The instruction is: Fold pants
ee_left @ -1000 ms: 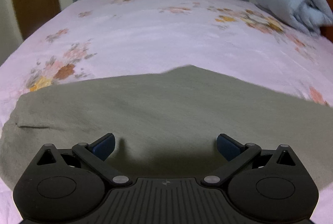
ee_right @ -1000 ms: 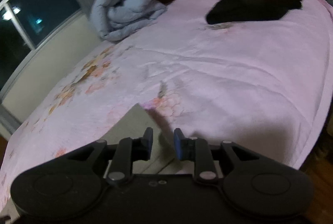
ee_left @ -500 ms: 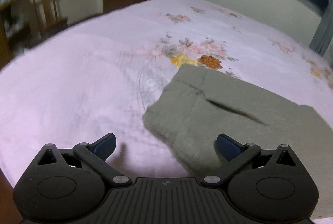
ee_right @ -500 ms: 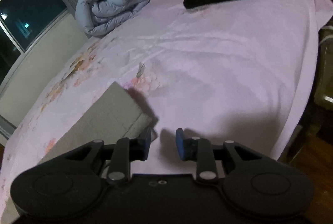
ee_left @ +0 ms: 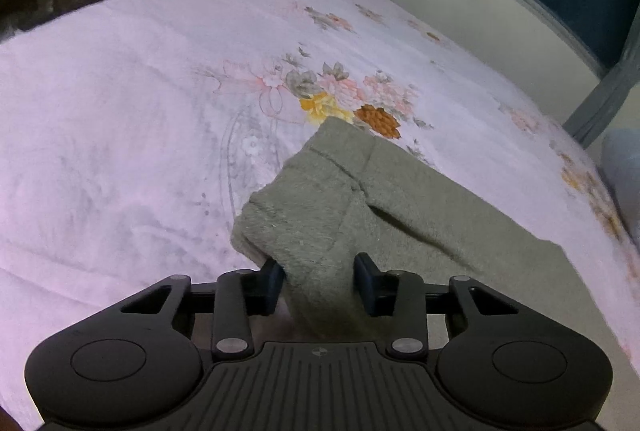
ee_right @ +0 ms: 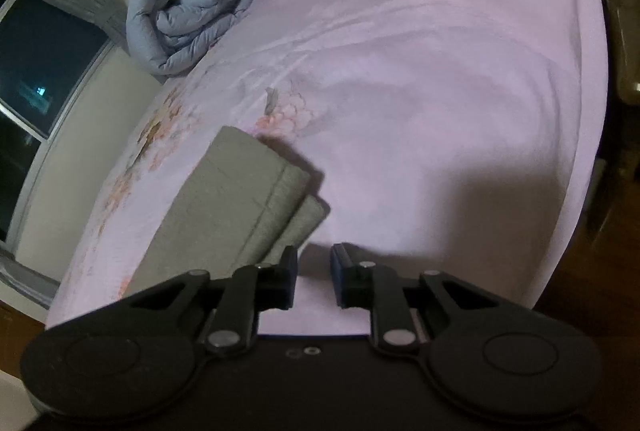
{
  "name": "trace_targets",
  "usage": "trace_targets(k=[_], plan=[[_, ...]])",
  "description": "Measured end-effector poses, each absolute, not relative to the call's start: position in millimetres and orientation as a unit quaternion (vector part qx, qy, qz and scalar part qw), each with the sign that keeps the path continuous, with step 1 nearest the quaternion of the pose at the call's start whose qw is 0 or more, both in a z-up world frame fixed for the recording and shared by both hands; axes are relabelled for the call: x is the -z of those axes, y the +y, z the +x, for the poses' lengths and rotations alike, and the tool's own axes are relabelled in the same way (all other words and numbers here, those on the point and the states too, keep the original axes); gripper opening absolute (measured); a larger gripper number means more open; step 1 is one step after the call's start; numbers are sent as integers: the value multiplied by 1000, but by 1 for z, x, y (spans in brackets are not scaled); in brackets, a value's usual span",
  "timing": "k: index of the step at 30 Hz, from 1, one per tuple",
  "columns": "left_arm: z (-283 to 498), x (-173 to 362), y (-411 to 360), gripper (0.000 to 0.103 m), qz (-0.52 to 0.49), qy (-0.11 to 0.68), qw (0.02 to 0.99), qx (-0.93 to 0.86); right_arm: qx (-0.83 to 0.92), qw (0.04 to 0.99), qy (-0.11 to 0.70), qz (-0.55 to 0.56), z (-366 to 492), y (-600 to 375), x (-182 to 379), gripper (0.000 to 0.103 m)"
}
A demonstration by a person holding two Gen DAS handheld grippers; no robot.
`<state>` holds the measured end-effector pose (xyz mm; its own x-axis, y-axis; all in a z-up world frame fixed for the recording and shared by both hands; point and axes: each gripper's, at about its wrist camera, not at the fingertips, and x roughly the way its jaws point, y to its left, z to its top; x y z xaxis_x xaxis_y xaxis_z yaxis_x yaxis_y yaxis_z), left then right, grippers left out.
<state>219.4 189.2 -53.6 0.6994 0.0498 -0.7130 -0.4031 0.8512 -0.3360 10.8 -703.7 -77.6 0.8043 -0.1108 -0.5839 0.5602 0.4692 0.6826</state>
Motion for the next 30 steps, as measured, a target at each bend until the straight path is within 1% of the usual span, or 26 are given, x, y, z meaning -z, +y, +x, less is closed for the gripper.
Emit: trace_targets(k=[4,7,11,13,14,20,21,22,24,25,28,29,30], plan=[[219,51,192,39,-245,371,887,-123,185,802,211,527,19,-715,90,9],[220,50,190,39,-242,374,887,-124,160,790,202,556,26,-720,95,2],[221,49,189,39,-241,376,886,-127,149,780,198,575,28,-724,97,2],[221,49,191,39,-250,375,883,-128,148,773,197,585,24,-725,99,5],[221,49,190,39,-250,375,883,-129,152,769,192,591,20,-725,100,10],[222,50,189,39,-251,375,883,-132,140,758,175,612,13,-723,112,11],[222,50,189,39,-253,375,882,-133,130,751,163,626,13,-723,113,14],[222,49,189,39,-252,375,882,-132,120,753,156,627,14,-721,110,15],[223,49,189,39,-249,377,883,-130,130,773,174,596,15,-717,103,16],[223,49,190,39,-249,378,882,-129,131,769,177,600,16,-719,105,16],[224,49,188,39,-240,379,884,-130,130,756,166,619,23,-728,114,12],[225,48,186,39,-230,381,886,-130,123,766,162,610,28,-727,112,7],[224,46,184,31,-218,378,890,-130,130,780,174,587,33,-726,107,1]])
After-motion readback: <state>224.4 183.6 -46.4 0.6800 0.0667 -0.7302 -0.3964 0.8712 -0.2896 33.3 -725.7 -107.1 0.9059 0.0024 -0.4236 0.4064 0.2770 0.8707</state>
